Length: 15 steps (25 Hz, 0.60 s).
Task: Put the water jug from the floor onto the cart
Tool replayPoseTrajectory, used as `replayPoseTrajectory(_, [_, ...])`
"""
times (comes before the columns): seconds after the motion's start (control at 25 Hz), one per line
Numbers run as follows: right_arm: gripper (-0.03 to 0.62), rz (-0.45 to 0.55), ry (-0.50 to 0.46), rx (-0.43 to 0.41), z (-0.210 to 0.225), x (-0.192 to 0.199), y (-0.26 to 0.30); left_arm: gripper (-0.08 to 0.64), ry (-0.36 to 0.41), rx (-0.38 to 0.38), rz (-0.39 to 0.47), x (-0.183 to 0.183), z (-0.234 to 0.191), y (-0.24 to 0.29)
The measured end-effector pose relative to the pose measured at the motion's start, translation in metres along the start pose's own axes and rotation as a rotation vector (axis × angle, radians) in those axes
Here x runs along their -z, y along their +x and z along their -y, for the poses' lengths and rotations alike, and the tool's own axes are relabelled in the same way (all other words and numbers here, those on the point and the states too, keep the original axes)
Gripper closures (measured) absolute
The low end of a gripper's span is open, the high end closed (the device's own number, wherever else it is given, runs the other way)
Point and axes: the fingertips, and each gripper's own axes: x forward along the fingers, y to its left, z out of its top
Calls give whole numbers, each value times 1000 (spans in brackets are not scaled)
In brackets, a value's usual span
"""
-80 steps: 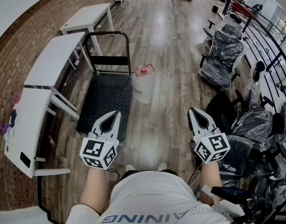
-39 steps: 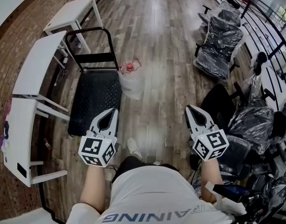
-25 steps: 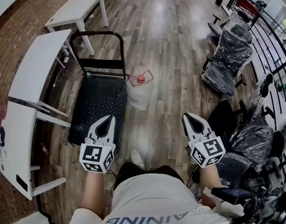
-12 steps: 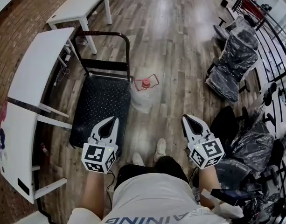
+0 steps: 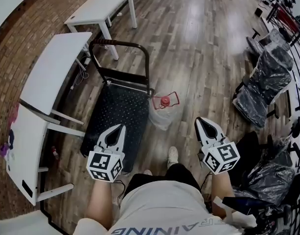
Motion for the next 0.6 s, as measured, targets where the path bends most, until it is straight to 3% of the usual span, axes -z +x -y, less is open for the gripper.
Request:
replayPoseTrajectory(0.32, [588, -17, -13, -150, 52, -23, 61, 560, -1, -94, 27, -45, 10, 59])
replayPoseTrajectory(0.6, [588, -36, -2, -234, 72, -31, 101, 560, -22, -174, -13, -42, 3, 70])
